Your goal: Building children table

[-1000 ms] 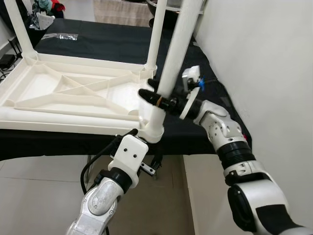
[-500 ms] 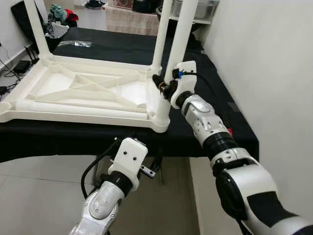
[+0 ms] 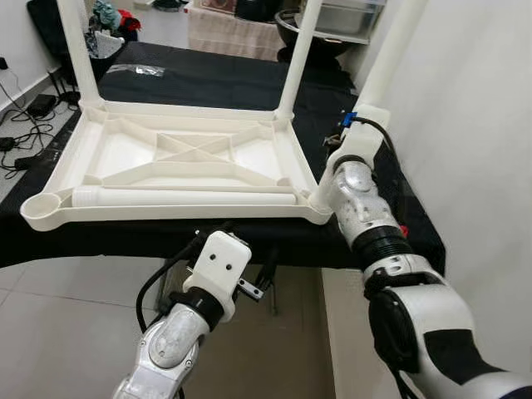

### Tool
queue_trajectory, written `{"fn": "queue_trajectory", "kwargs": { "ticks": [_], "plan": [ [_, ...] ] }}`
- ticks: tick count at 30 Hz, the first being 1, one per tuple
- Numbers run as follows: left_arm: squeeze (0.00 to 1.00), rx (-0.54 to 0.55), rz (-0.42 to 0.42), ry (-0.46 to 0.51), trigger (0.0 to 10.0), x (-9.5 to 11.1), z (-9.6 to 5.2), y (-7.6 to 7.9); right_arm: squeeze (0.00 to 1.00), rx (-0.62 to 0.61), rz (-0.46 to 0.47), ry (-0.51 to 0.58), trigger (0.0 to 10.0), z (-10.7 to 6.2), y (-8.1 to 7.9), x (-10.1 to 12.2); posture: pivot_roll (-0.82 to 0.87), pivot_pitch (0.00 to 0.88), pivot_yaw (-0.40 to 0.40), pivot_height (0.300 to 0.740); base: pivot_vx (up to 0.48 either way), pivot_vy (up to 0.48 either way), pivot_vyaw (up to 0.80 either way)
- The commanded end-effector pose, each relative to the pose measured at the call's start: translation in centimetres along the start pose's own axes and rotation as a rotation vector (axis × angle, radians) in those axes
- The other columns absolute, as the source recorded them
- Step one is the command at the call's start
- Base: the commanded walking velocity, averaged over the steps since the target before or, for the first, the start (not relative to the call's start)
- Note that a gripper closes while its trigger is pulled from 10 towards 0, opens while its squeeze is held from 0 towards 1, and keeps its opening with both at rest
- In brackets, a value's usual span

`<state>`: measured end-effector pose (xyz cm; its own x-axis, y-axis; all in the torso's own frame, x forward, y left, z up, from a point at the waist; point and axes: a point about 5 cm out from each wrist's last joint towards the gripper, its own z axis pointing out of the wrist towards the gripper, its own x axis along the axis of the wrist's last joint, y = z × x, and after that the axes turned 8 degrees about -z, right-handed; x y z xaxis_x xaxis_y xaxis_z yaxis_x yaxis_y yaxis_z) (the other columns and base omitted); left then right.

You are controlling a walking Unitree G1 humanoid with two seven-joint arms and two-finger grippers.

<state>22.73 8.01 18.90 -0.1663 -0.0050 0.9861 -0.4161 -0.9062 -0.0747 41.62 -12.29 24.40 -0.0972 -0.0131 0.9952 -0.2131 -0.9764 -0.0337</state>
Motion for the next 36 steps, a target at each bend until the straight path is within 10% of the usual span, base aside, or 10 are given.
{"fn": "queue_trajectory", "kwargs": {
  "ticks": [1,6,7,16,20,21,28,29,36],
  "plan": [
    [0.0,-0.005,-0.004,-0.009,10.0,-0.2,0.0,0.2,1.0,0.004,-0.002,-0.036,10.0,-0.2,0.2,-1.4,0.11,0.15,-0.166,0.74,0.0,0.0,0.0],
    [0.0,-0.003,-0.004,-0.01,10.0,-0.2,-0.1,0.2,1.0,0.065,0.002,0.04,10.0,-0.6,-0.5,-0.6,0.11,0.15,-0.166,0.74,0.0,0.0,0.0],
    [0.0,-0.003,-0.004,-0.01,10.0,-0.2,-0.1,0.2,0.0,0.162,0.003,0.086,10.0,-0.7,-1.2,-0.1,0.11,0.15,-0.165,0.74,0.0,0.0,0.0],
    [0.0,-0.001,-0.008,-0.007,10.0,-0.1,-0.1,0.1,0.0,0.936,0.055,0.13,10.0,-2.4,-3.0,0.7,0.11,0.148,-0.165,0.74,0.0,0.0,0.0],
    [0.0,-0.002,-0.02,0.0,10.0,0.0,0.1,0.2,0.0,1.064,0.041,0.136,10.0,-2.9,-2.7,0.7,0.11,0.149,-0.165,0.74,0.0,0.0,0.0],
    [0.0,-0.014,-0.02,0.001,10.0,0.1,0.1,0.4,0.0,1.299,0.049,0.113,10.0,-4.4,-2.8,0.6,0.12,0.15,-0.164,0.74,0.0,0.0,0.0],
    [0.0,-0.016,-0.018,-0.001,10.0,0.1,0.0,0.4,0.0,1.475,0.065,0.099,10.0,-5.8,-3.3,0.5,0.12,0.152,-0.166,0.74,0.0,0.0,0.0],
    [0.0,-0.013,-0.016,-0.002,10.0,0.1,0.0,0.3,0.0,1.454,0.056,0.115,0.0,-5.7,-3.7,0.5,0.12,0.151,-0.166,0.74,0.0,0.0,0.0],
    [0.0,-0.009,-0.013,-0.002,10.0,0.1,0.0,0.3,0.0,1.022,-0.001,0.101,0.0,-2.8,-4.5,0.5,0.12,0.15,-0.168,0.74,0.0,0.0,0.0]
  ]
}}
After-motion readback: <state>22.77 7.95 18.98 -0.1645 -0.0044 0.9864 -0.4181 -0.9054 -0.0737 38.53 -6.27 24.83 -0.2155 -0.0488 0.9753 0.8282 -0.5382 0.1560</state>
